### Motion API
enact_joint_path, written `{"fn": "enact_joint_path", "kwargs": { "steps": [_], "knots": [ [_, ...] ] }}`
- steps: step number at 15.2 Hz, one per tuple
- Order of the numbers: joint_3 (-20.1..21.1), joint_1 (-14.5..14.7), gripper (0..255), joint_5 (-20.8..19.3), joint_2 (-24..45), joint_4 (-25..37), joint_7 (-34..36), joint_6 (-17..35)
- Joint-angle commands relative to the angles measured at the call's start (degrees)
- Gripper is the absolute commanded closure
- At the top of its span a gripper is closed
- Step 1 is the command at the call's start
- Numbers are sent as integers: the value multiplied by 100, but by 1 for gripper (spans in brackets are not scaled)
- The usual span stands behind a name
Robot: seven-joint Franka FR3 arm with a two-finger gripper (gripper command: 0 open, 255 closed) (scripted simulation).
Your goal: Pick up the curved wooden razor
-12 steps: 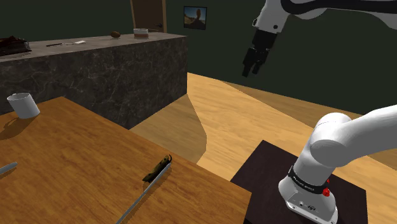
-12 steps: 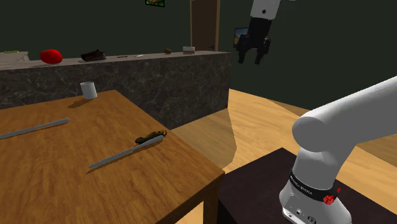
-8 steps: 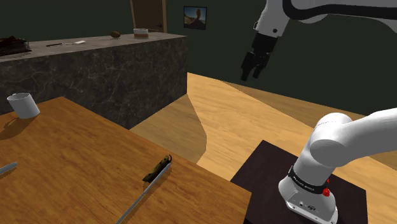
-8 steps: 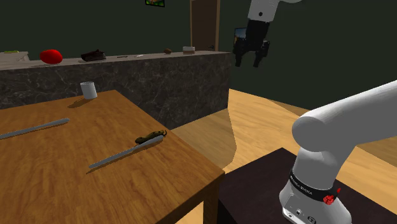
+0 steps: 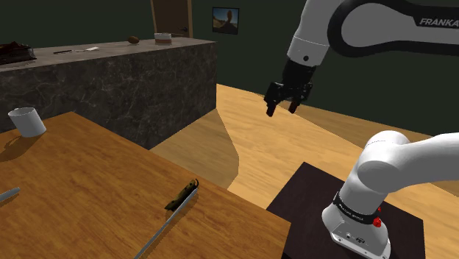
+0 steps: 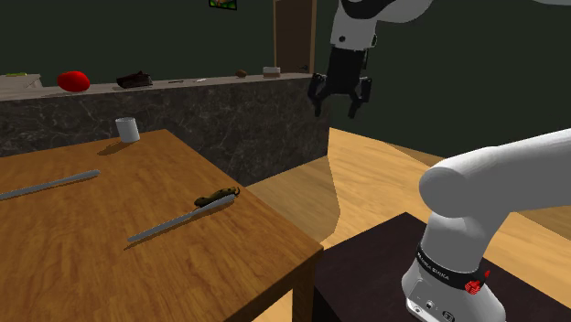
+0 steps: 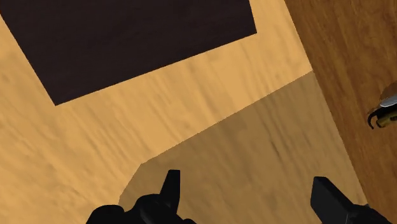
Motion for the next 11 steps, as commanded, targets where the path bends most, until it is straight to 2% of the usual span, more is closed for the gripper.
{"fn": "enact_joint_path", "kwargs": {
  "steps": [1, 6, 11],
  "knots": [
    [408, -54, 0, 207, -8, -65, 612, 127],
    [1545, -261, 0, 707, 218, 38, 2130, 450],
    [2766, -774, 0, 1028, 746, 474, 3635, 795]
  ]
}}
